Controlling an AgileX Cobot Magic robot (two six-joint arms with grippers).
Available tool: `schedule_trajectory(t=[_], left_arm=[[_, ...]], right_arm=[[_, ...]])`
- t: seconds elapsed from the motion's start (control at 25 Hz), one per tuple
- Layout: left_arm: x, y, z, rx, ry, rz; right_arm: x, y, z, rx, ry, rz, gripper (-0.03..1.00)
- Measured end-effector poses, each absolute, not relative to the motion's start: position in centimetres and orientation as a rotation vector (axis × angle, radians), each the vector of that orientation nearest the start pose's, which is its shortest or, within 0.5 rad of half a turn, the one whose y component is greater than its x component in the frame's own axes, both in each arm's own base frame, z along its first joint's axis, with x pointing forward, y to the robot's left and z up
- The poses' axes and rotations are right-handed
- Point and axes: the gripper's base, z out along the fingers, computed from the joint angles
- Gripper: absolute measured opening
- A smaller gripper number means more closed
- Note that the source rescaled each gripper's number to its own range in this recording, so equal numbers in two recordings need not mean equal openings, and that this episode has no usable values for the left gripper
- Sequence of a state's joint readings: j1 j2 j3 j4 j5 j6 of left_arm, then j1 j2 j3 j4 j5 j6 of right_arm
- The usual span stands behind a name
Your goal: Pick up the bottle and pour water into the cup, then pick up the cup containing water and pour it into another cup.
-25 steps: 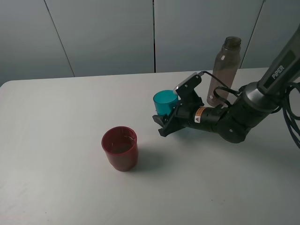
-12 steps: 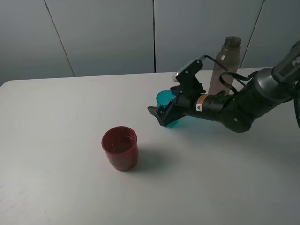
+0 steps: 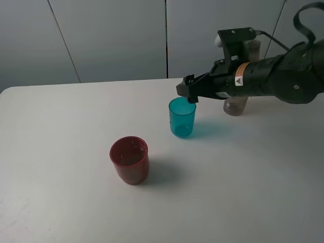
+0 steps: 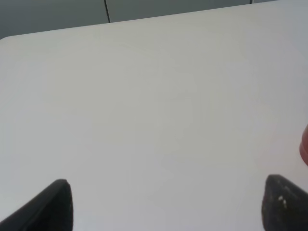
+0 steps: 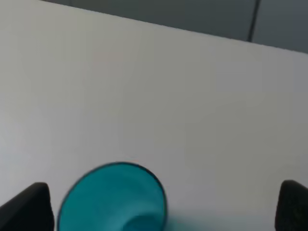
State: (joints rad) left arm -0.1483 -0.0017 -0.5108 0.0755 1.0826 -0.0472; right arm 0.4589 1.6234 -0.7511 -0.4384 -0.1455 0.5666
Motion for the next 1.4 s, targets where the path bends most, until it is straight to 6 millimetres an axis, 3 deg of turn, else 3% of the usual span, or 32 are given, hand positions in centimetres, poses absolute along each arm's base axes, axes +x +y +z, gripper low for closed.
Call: schedule_trajectory(t=[0.24, 0.48, 0.68, 0.84, 1.24, 1.4], left_arm=[[-0.6, 0.7, 27.9, 0.099, 2.049, -0.031], [-0.6, 0.7, 27.9, 0.099, 2.049, -0.031], [-0.6, 0.7, 27.9, 0.099, 2.049, -0.031], [-0.6, 0.7, 27.9, 0.099, 2.049, -0.031], [-0.6, 0.7, 27.9, 0.099, 2.049, -0.031], [-0.6, 0.7, 27.9, 0.099, 2.049, -0.031]], right_arm=[[23.7, 11.3, 23.5, -0.201, 2.356, 0.302, 0.99], [19.6, 8.0, 25.9, -0.218, 2.452, 0.327, 1.0], [16.8, 3.2, 28.2, -0.058, 2.457, 0.221, 1.0], [13.6, 0.8, 29.6, 0.006, 2.449, 0.122, 1.0], [2.1, 0.3, 32.0, -0.1, 2.174, -0.028, 1.0], [-0.6, 0.5, 30.0, -0.105, 2.085, -0.021, 1.0]])
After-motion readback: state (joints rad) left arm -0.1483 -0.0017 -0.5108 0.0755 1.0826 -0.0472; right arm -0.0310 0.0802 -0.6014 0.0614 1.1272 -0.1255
